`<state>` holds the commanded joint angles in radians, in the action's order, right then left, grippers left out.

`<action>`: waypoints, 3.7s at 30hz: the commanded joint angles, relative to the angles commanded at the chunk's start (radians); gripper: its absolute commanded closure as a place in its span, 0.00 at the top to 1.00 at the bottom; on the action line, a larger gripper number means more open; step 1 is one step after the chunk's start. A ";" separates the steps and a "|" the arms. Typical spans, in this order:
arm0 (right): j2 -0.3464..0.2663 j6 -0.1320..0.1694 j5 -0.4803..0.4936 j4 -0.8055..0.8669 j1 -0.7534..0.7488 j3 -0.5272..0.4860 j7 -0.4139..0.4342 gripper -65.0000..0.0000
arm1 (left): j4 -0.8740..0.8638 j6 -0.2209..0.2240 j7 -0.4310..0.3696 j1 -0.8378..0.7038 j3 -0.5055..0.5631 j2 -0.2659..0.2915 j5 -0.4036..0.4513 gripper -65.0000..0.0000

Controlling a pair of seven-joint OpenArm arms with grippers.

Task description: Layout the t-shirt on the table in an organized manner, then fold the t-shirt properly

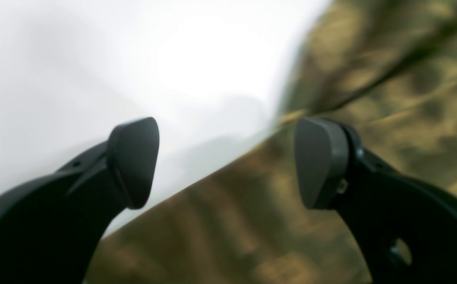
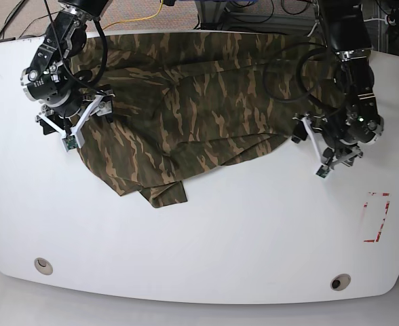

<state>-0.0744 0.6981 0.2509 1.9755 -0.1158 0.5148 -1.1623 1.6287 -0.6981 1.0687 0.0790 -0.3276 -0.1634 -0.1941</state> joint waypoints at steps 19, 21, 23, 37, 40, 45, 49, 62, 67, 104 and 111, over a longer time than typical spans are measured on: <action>0.005 0.000 0.000 0.000 0.000 -0.002 0.000 0.88 | -0.173 0.000 0.072 -0.020 -0.417 -0.080 0.002 0.78; 0.005 0.000 0.000 0.000 0.000 -0.002 0.000 0.88 | -0.209 0.000 0.064 -0.020 -0.417 -0.081 0.002 0.78; 0.005 0.000 0.000 0.000 0.000 -0.002 0.000 0.88 | -0.235 0.000 0.051 -0.020 -0.416 -0.081 0.002 0.78; 0.005 0.000 0.000 0.000 0.000 -0.002 0.000 0.88 | -0.269 0.000 0.044 -0.020 -0.325 -0.051 -0.002 0.78; 0.005 0.000 0.000 0.000 0.000 -0.002 0.000 0.88 | -0.269 0.000 0.069 -0.020 -0.328 -0.044 -0.002 0.78; 0.005 0.000 0.000 0.000 -0.002 -0.002 0.000 0.88 | -0.230 0.000 0.092 -0.017 -0.328 -0.044 -0.002 0.71; 0.006 0.000 0.000 0.000 -0.012 -0.002 0.000 0.88 | -0.213 0.000 0.094 -0.017 -0.322 -0.044 -0.002 0.69; 0.026 0.000 0.002 0.000 -0.020 -0.002 0.000 0.88 | -0.218 0.000 0.094 -0.015 -0.250 -0.048 -0.121 0.69; 0.026 0.000 0.002 0.000 -0.020 -0.002 0.000 0.88 | -0.213 0.000 0.095 -0.015 -0.227 -0.046 -0.150 0.68; 0.026 0.000 0.002 0.000 -0.020 -0.002 0.000 0.88 | 0.190 0.000 0.141 -0.129 -0.189 -0.051 -0.152 0.12; 0.026 0.000 0.002 0.000 -0.018 -0.002 0.000 0.88 | 0.281 0.000 0.141 -0.218 -0.107 -0.051 -0.152 0.12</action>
<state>-0.0483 0.6981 0.2524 1.9755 -0.1343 0.5132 -1.1623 1.9095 -0.6981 1.2098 -0.1389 -0.4350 -0.2140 -0.3460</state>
